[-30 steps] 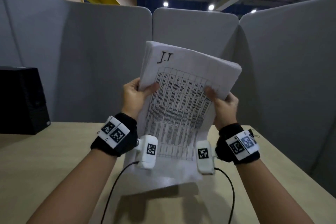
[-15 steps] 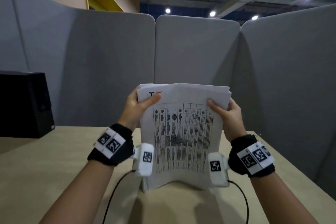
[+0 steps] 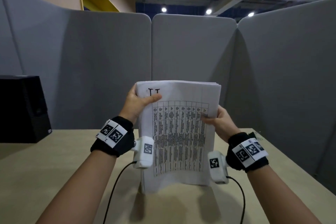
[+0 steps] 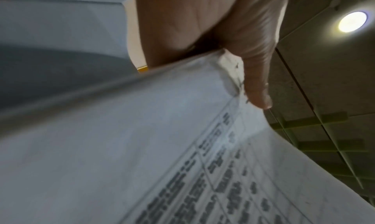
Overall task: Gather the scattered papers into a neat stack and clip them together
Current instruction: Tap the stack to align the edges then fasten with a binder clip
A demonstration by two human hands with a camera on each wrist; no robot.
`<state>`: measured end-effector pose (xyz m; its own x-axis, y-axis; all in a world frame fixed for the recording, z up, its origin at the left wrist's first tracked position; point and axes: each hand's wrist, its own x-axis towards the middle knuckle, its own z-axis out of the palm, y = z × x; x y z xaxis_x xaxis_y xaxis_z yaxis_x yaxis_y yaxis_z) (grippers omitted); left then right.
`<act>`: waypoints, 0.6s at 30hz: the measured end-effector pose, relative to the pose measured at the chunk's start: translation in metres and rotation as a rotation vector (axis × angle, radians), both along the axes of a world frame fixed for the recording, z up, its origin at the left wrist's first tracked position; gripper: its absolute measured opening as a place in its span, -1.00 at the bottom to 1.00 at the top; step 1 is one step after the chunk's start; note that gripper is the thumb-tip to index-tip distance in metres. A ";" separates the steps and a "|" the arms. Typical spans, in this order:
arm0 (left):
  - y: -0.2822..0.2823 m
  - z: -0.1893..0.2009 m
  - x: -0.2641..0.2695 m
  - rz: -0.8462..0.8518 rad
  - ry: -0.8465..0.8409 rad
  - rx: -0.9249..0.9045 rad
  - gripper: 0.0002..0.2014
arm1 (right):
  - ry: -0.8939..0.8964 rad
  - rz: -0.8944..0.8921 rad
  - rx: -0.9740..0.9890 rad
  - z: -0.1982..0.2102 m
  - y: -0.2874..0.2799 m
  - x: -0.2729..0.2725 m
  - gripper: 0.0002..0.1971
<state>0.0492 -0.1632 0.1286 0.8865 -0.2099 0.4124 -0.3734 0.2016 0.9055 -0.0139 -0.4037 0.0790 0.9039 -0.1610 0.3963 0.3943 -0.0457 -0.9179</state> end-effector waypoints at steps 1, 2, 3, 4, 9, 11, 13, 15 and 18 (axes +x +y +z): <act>-0.002 0.001 0.001 0.024 -0.015 -0.004 -0.69 | -0.011 0.000 -0.022 -0.003 0.001 0.001 -0.62; -0.004 0.002 0.002 0.052 -0.043 -0.011 -0.75 | -0.022 0.004 -0.016 -0.002 0.003 -0.001 -0.64; -0.005 0.004 0.003 0.073 -0.078 -0.013 -0.78 | -0.048 0.004 0.009 0.000 0.004 -0.002 -0.62; -0.006 0.005 0.003 0.077 -0.111 -0.010 -0.81 | -0.065 -0.013 0.033 0.003 0.005 -0.005 -0.49; -0.004 0.001 0.004 -0.004 -0.099 -0.059 -0.82 | -0.161 -0.127 0.082 -0.001 0.009 0.000 -0.26; -0.002 -0.001 0.004 -0.007 -0.082 -0.051 -0.83 | -0.172 -0.121 0.077 0.000 0.009 0.002 -0.28; 0.000 -0.001 0.004 -0.019 -0.068 -0.046 -0.85 | -0.150 -0.074 0.117 0.010 0.004 0.003 -0.19; 0.002 -0.001 0.004 -0.054 -0.051 -0.033 -0.83 | -0.120 -0.011 0.131 0.023 0.001 0.002 -0.08; 0.002 -0.006 0.001 -0.087 -0.014 -0.002 -0.80 | -0.124 -0.020 0.099 0.027 0.007 0.001 -0.25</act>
<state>0.0502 -0.1610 0.1227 0.8592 -0.2849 0.4251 -0.3670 0.2357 0.8998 -0.0131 -0.3969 0.1065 0.8453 -0.2223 0.4859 0.5047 0.0336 -0.8627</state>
